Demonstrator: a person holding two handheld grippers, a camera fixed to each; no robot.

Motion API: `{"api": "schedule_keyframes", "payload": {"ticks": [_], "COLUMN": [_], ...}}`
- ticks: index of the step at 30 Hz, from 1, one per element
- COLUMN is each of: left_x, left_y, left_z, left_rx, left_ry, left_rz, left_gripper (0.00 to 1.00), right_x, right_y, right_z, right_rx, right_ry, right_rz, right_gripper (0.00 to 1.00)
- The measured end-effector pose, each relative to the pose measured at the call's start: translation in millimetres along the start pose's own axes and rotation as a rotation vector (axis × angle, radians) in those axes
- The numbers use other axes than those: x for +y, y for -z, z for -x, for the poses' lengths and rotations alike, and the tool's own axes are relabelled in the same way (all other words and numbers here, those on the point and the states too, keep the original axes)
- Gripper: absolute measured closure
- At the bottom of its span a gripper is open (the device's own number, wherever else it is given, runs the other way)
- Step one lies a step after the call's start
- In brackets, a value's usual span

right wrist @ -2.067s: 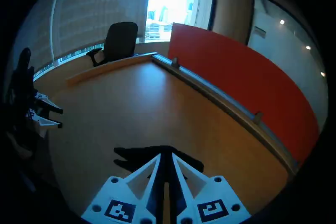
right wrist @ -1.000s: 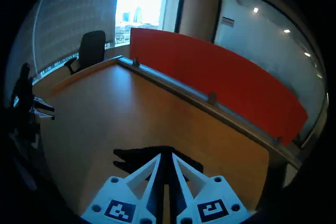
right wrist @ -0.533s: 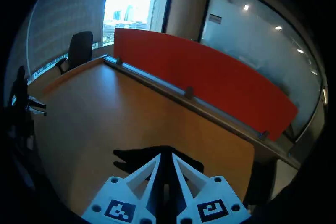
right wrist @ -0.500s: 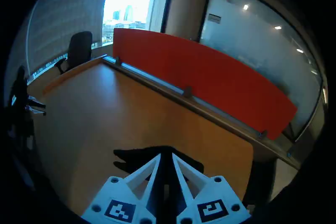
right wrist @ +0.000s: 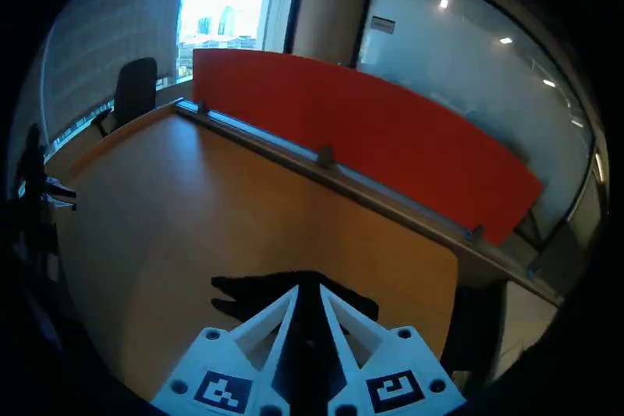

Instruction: Fold towel

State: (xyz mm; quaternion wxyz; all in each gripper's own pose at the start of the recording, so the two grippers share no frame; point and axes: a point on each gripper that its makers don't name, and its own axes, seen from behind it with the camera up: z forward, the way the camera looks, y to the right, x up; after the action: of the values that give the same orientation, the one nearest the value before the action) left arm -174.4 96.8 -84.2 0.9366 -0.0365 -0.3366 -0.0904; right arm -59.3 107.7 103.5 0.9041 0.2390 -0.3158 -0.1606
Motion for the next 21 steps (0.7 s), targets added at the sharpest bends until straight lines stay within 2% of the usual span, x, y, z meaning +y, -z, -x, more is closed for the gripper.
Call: {"api": "schedule_keyframes", "payload": {"ticks": [21], "left_x": [10.0], "left_y": [0.4], "left_z": [0], "left_rx": [-0.007], "left_ry": [-0.014], "left_rz": [0.022], "left_gripper": [0.12], "right_x": [11], "right_y": [23.0], "right_z": [33], "right_rx": [-0.02], "right_ry": [-0.029], "right_rz": [0.028], "right_gripper": [0.94]}}
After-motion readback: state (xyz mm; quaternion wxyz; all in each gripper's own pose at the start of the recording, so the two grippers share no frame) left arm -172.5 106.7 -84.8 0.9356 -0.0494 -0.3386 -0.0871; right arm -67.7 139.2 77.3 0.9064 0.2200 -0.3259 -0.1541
